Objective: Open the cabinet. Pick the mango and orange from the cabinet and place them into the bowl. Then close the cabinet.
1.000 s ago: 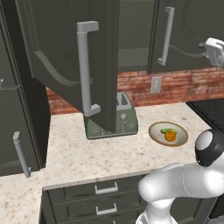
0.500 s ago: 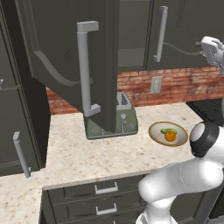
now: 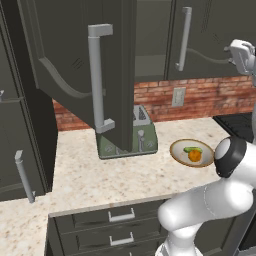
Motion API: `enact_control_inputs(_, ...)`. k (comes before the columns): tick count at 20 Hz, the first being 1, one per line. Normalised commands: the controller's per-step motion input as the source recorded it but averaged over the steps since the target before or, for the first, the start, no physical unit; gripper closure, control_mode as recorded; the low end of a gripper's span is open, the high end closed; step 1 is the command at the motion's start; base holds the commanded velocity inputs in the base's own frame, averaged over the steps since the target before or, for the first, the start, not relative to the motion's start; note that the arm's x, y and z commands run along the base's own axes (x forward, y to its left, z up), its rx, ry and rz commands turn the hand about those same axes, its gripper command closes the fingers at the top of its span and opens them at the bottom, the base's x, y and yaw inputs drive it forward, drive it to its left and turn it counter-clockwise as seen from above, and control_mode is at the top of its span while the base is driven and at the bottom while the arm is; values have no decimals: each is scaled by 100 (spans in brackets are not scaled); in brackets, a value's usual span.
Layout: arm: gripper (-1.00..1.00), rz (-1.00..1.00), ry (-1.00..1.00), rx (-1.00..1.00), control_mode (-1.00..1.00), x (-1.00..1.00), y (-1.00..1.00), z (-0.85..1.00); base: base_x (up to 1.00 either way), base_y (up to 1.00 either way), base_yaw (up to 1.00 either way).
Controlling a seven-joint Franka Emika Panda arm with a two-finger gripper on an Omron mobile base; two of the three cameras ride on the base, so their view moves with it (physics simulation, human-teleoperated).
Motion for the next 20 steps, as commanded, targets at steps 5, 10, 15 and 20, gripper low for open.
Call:
enact_control_inputs(5,-100,0,0,0,-100,-20,0,11,0,0,0)
enact_control_inputs(10,-100,0,0,0,-100,-39,1,18,0,0,0)
enact_control_inputs(15,-100,0,0,0,-100,-49,10,19,0,0,0)
enact_control_inputs(20,-100,0,0,0,-100,-50,20,22,0,0,0)
